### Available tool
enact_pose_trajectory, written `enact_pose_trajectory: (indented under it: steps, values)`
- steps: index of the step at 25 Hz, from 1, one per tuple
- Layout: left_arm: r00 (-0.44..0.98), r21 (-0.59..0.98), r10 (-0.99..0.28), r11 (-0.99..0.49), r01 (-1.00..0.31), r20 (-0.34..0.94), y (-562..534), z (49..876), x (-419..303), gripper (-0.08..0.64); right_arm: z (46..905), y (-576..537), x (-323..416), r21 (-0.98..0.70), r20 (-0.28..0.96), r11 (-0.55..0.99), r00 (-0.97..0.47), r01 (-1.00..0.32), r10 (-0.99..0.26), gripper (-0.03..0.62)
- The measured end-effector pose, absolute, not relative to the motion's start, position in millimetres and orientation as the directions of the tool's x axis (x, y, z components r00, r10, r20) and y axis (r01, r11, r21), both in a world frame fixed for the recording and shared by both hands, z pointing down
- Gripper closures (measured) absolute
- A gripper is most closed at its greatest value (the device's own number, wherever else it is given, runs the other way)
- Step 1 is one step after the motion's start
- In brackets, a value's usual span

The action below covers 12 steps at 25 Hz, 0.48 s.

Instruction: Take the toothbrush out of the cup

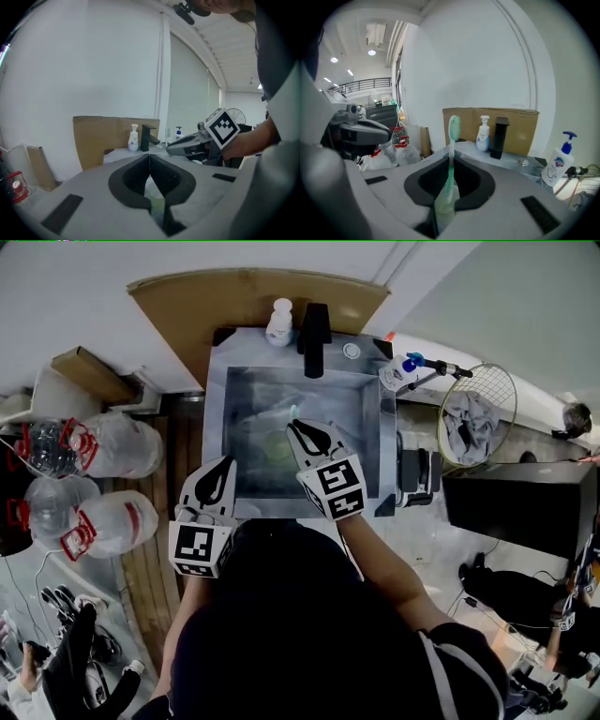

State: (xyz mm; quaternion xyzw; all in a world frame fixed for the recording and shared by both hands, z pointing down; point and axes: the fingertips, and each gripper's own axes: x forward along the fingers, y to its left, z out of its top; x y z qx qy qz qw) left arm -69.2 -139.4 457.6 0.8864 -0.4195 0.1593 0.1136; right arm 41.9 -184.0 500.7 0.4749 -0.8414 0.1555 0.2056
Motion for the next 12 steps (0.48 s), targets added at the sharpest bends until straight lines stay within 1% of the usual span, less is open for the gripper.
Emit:
enact_pose_trajectory:
  steps: [5, 9, 12]
  values:
    - [0.644, 0.080, -0.669, -0.668, -0.740, 0.371, -142, 458, -45, 0.537, 490, -172, 87, -0.075, 0.483, 0.401, -0.385, -0.913, -0.787, 0.540]
    - [0.665, 0.089, -0.647, -0.689, -0.720, 0.373, -145, 460, -31, 0.537, 503, -160, 125, -0.075, 0.516, 0.315, -0.308, -0.946, -0.799, 0.540]
    - [0.679, 0.095, -0.630, -0.703, -0.705, 0.378, -147, 462, -21, 0.537, 524, -152, 149, -0.078, 0.562, 0.256, -0.254, -0.964, -0.787, 0.540]
